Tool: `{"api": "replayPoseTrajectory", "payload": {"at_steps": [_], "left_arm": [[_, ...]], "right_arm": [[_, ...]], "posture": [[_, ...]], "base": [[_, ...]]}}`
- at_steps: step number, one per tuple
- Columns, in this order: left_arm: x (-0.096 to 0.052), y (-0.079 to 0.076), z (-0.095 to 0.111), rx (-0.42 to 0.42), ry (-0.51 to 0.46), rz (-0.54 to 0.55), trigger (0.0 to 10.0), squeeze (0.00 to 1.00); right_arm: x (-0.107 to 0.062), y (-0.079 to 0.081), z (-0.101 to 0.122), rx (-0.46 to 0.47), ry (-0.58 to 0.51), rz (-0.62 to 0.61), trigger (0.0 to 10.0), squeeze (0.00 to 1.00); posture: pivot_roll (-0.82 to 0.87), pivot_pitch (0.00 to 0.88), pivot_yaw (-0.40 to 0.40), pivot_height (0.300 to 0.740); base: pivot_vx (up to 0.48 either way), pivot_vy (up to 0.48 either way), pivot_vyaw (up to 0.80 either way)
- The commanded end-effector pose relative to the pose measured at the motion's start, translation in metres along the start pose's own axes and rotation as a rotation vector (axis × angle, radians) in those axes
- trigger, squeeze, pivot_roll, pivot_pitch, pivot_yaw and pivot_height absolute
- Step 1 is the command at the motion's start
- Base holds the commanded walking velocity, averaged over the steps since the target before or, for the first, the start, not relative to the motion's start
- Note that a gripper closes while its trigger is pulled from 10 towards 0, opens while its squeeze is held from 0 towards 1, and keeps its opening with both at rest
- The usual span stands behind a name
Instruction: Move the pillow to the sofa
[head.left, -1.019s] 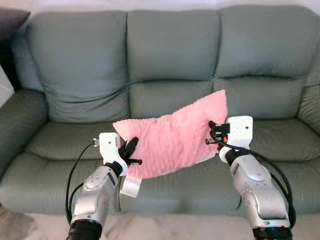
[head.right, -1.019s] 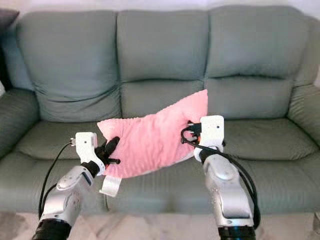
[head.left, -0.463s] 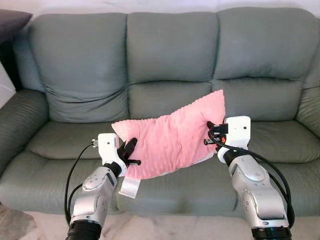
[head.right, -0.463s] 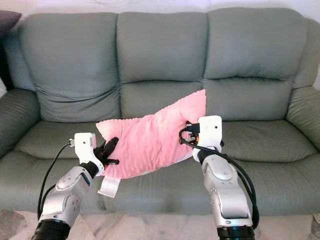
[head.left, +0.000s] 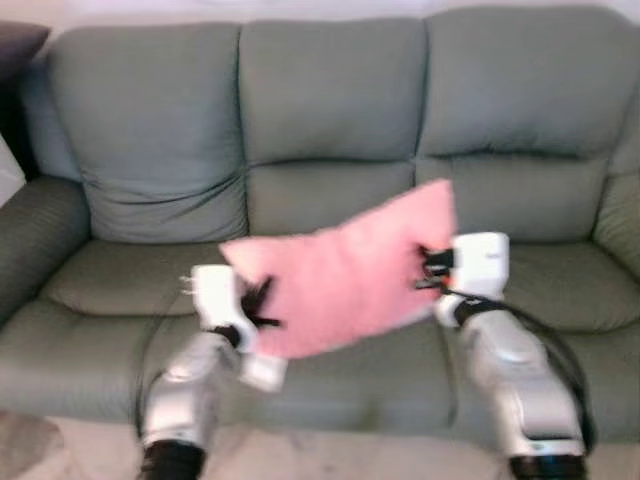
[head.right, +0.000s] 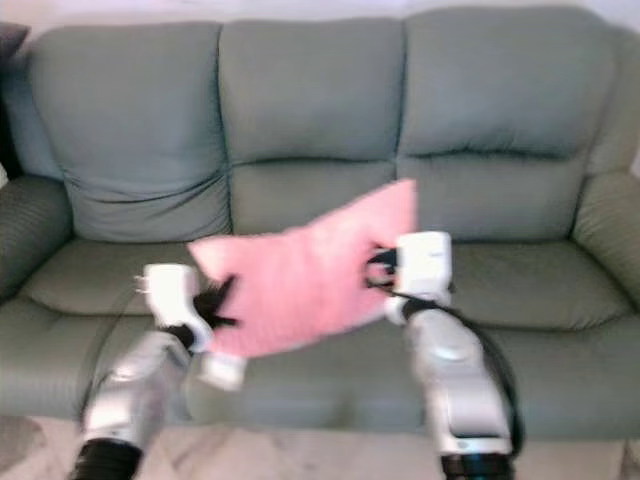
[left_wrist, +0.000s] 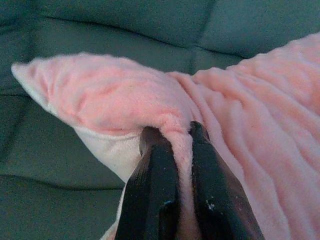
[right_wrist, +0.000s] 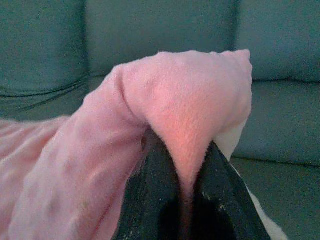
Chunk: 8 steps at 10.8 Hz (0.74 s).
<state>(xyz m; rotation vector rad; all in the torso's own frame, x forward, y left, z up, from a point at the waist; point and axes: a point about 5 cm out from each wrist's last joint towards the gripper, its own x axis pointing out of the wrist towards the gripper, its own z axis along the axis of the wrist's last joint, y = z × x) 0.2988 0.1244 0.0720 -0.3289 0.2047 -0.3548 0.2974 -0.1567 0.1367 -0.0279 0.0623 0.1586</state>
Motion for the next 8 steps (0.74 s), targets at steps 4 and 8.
{"api": "replayPoseTrajectory", "payload": {"at_steps": [4,8], "left_arm": [[-0.0004,0.0065,0.0097,0.001,-0.034,0.02,10.0,0.0],[0.0004,0.0096,0.0131,0.007,-0.039,0.024,10.0,0.0]], "right_arm": [[0.0016,0.0087,0.0077,0.005,-0.034,0.03,10.0,0.0],[0.002,0.0093,0.0079,0.005,-0.036,0.031,10.0,0.0]], "posture": [[-0.27,0.0,0.032,0.74],[-0.27,0.0,0.035,0.74]], "base": [[0.0,-0.073,0.0],[0.0,0.0,0.0]]}}
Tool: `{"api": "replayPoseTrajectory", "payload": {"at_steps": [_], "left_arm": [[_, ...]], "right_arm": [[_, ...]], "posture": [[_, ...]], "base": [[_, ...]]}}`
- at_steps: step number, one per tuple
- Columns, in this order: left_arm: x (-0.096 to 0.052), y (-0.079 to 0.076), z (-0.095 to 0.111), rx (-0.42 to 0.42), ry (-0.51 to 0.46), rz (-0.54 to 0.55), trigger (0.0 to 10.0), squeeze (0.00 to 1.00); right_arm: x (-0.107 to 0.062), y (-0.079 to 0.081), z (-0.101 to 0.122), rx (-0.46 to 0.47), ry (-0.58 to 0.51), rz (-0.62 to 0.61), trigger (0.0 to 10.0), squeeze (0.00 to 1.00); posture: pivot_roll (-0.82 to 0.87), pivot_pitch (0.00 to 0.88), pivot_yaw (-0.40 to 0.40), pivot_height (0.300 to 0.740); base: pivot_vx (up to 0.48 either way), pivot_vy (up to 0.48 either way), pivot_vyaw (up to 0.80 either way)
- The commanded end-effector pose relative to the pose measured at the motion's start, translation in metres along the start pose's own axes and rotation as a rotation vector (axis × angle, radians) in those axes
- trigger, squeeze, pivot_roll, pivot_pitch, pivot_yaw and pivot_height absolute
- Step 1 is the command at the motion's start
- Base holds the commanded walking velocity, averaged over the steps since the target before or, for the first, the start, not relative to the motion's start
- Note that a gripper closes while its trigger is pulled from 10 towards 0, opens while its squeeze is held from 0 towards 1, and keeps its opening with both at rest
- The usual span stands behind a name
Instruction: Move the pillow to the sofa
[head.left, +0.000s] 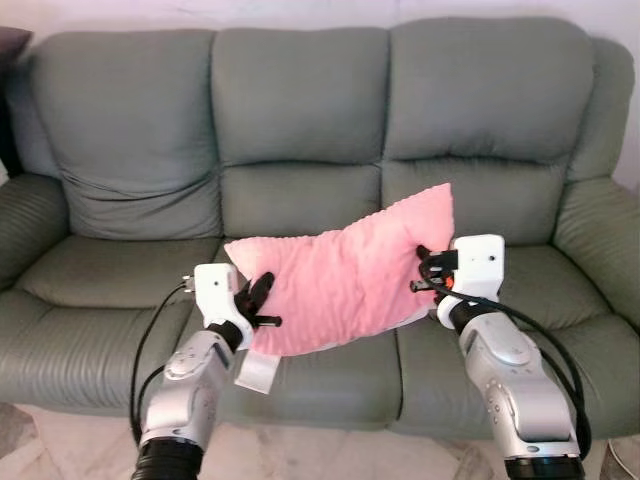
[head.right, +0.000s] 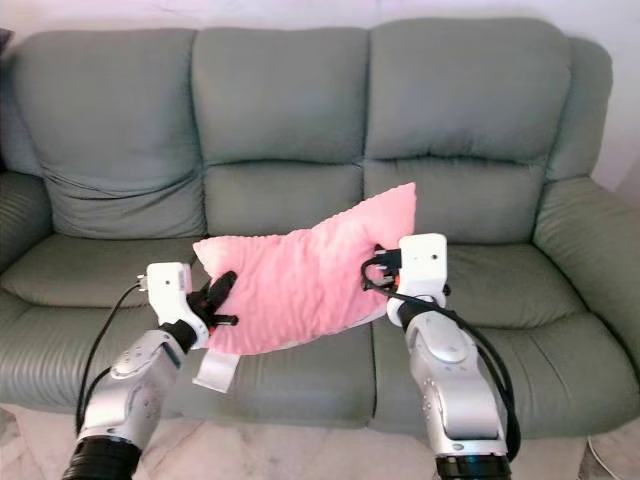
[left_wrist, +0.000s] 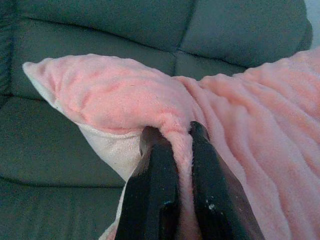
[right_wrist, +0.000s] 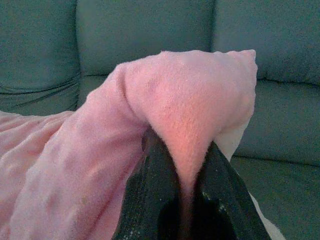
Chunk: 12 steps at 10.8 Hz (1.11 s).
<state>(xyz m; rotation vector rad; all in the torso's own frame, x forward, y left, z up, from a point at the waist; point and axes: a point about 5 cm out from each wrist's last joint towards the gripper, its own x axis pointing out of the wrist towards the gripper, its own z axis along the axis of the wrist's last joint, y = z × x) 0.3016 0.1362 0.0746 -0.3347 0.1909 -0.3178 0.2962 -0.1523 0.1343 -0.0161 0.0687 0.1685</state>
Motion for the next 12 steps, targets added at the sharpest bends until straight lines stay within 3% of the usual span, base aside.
{"api": "replayPoseTrajectory", "payload": {"at_steps": [1,4,12], "left_arm": [[0.0031,0.0005,0.0075,0.022,-0.02,-0.005,10.0,0.0],[0.0025,0.0043,0.0157,0.01,-0.064,-0.013,10.0,0.0],[0.0017,0.0021,0.013,-0.003,-0.051,-0.04,10.0,0.0]], "right_arm": [[0.0026,0.0048,0.01,-0.009,-0.041,0.02,10.0,0.0],[0.002,0.0049,0.0098,-0.004,-0.043,0.019,10.0,0.0],[0.0001,0.0053,0.0081,0.003,-0.039,0.014,10.0,0.0]], "posture": [[-0.27,0.0,0.035,0.74],[-0.27,0.0,0.037,0.74],[-0.27,0.0,0.043,0.74]], "base": [[0.0,0.0,0.0],[0.17,0.0,0.0],[0.386,0.0,0.0]]}}
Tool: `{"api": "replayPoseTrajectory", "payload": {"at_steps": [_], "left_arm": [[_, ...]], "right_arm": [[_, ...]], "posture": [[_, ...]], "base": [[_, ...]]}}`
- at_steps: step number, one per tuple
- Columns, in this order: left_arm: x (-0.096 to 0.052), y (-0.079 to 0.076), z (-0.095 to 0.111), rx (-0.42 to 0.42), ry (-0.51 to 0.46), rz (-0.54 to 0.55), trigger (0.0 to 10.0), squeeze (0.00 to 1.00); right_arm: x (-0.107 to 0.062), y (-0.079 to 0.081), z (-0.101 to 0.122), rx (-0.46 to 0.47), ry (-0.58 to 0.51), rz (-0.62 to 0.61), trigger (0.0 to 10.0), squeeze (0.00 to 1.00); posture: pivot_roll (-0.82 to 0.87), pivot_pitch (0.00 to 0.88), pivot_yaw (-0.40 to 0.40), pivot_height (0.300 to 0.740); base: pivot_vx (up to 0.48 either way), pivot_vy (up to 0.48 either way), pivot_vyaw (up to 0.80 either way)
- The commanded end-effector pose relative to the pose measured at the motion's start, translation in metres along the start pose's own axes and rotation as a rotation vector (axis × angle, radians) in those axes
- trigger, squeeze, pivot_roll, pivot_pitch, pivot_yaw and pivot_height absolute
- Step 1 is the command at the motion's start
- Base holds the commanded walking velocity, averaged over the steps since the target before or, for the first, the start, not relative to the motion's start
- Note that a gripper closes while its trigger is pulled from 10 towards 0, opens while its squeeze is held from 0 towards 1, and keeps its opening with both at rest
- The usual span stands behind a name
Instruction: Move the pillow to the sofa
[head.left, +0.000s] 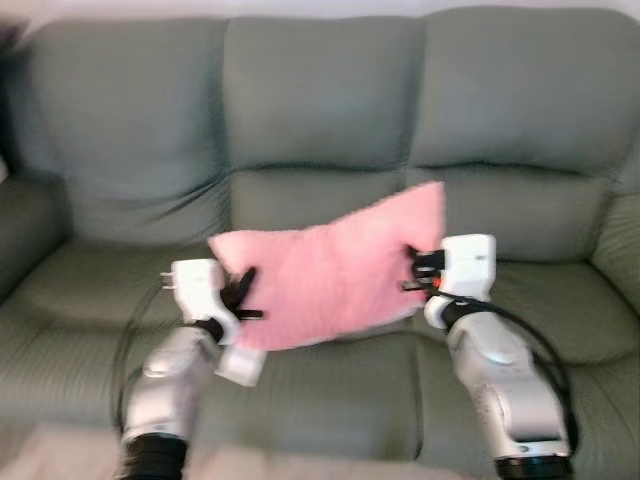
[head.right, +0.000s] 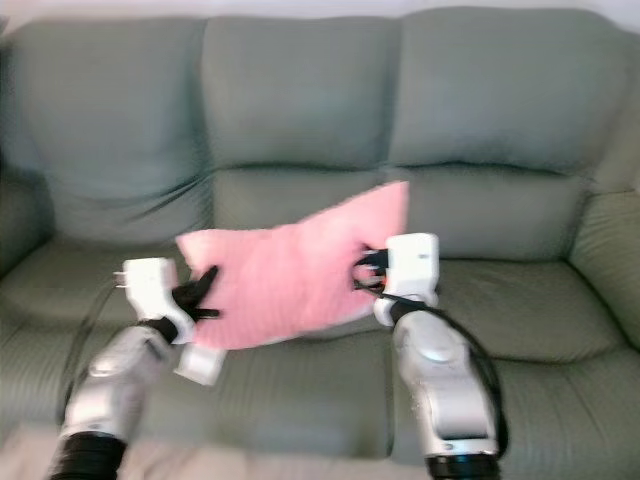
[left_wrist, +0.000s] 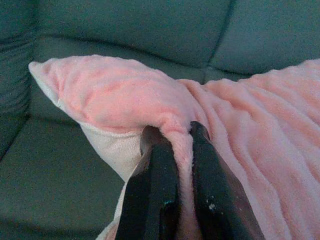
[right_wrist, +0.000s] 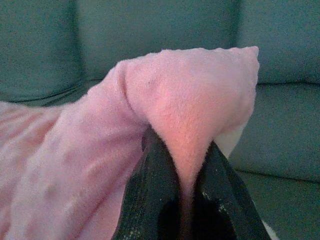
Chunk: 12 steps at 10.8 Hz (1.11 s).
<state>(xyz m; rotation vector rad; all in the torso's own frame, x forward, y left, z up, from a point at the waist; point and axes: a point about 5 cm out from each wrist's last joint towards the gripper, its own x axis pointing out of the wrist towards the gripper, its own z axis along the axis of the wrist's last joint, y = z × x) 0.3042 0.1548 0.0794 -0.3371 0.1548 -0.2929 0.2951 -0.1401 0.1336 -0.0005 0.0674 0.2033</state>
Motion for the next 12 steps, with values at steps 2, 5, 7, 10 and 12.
{"api": "replayPoseTrajectory", "payload": {"at_steps": [2,5,7,10,12], "left_arm": [[0.006,-0.013,0.001,-0.001,-0.002,-0.055,10.0,0.0],[0.007,-0.009,-0.002,0.03,0.026,-0.013,10.0,0.0],[0.012,-0.001,0.0,0.062,0.059,0.039,10.0,0.0],[0.013,0.008,0.008,0.087,0.047,0.049,10.0,0.0],[0.013,0.008,0.008,0.1,0.049,0.036,10.0,0.0]], "right_arm": [[-0.001,-0.007,0.008,-0.011,-0.035,-0.023,10.0,0.0],[-0.002,-0.006,0.007,-0.007,-0.033,-0.024,10.0,0.0],[-0.003,-0.007,0.006,0.006,-0.027,-0.032,10.0,0.0],[-0.003,-0.006,0.005,0.012,-0.025,-0.034,10.0,0.0],[-0.003,-0.006,0.005,0.016,-0.026,-0.037,10.0,0.0]], "posture": [[-0.27,0.0,0.043,0.74],[-0.27,0.0,0.046,0.74],[-0.27,0.0,0.048,0.74],[-0.27,0.0,0.053,0.74],[-0.27,0.0,0.055,0.74]], "base": [[0.356,0.0,0.0],[0.094,0.0,0.0],[0.0,0.0,0.0],[0.0,0.082,0.0],[0.0,0.48,0.0]]}}
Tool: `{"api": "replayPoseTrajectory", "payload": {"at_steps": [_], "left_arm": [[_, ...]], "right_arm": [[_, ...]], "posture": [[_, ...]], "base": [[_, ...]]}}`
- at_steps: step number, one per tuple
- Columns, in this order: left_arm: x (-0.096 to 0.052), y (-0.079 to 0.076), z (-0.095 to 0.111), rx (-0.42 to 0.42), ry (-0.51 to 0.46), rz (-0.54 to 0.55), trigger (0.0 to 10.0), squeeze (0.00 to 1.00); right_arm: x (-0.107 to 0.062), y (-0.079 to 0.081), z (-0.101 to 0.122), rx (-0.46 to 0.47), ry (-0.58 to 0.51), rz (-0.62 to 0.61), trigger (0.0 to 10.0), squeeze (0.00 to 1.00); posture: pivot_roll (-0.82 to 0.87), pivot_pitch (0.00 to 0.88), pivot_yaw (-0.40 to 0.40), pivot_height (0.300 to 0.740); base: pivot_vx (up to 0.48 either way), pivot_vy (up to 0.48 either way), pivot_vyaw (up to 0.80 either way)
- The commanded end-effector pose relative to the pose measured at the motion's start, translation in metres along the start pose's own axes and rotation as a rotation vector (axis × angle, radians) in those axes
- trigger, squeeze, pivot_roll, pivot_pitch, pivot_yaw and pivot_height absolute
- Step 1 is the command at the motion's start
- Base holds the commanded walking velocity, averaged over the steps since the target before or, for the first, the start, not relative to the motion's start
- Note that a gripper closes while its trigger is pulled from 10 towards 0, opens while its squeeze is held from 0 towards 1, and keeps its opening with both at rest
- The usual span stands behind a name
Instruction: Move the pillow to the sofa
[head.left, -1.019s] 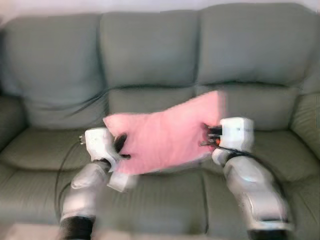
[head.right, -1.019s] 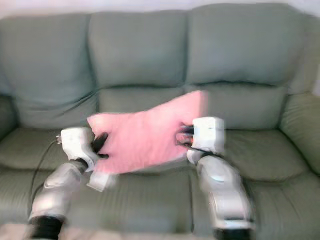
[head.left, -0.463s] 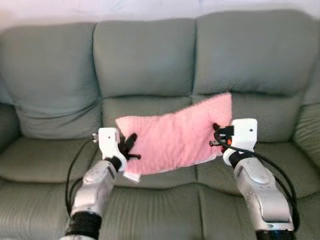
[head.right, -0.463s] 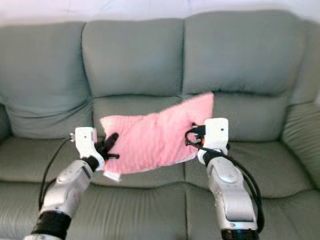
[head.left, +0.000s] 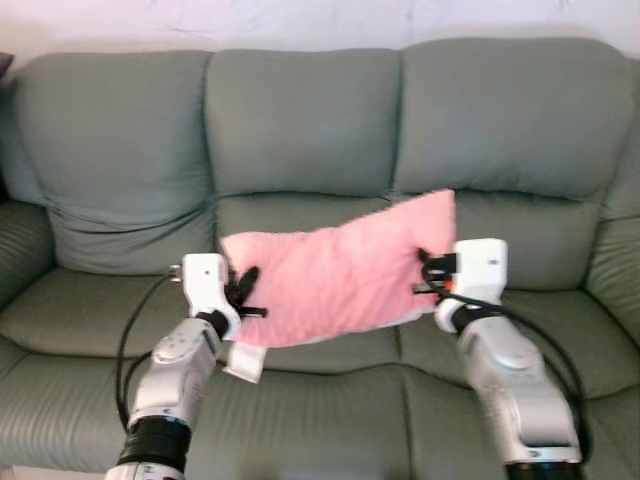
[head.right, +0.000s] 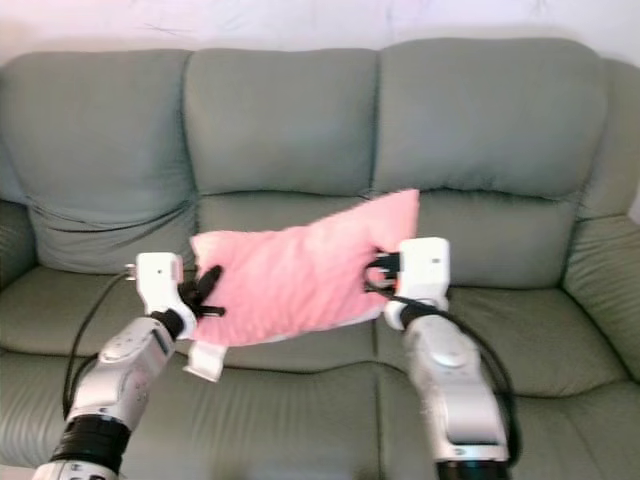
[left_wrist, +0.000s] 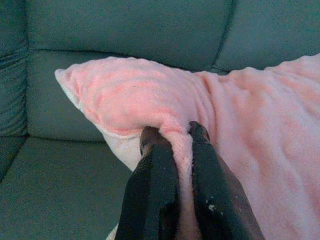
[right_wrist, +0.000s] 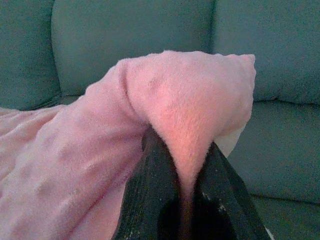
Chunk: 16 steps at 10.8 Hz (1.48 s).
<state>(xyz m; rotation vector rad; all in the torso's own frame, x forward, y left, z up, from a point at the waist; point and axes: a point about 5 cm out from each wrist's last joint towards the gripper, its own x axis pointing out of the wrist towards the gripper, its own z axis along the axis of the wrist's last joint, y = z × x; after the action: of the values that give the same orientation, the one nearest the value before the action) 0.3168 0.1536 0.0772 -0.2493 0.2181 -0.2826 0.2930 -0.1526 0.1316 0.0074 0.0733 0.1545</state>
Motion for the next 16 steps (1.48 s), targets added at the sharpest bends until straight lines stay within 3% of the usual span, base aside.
{"api": "replayPoseTrajectory", "payload": {"at_steps": [1,4,11,14,16], "left_arm": [[0.0,0.005,0.007,0.025,-0.018,0.005,10.0,0.0],[0.0,0.003,0.006,0.054,-0.018,-0.001,10.0,0.0],[0.005,-0.015,-0.005,0.057,0.007,-0.063,10.0,0.0],[0.02,-0.022,-0.012,0.071,0.039,-0.078,10.0,0.0],[0.028,-0.026,-0.011,0.122,0.028,-0.015,10.0,0.0]], "right_arm": [[0.001,0.006,0.007,0.006,-0.031,0.011,10.0,0.0],[0.002,0.006,0.007,0.007,-0.033,0.007,10.0,0.0],[0.003,0.004,0.004,-0.001,-0.024,-0.017,10.0,0.0],[0.002,-0.023,-0.011,0.074,0.048,-0.155,10.0,0.0],[-0.004,-0.047,-0.031,0.112,0.131,-0.222,10.0,0.0]], "posture": [[-0.27,0.0,0.056,0.74],[-0.27,0.0,0.059,0.74],[-0.26,0.0,0.06,0.74],[-0.28,0.0,0.075,0.74],[-0.28,0.073,0.091,0.74]], "base": [[0.0,0.48,0.0],[0.0,0.48,0.0],[0.0,0.0,0.0],[0.0,0.0,0.0],[0.0,0.0,0.0]]}}
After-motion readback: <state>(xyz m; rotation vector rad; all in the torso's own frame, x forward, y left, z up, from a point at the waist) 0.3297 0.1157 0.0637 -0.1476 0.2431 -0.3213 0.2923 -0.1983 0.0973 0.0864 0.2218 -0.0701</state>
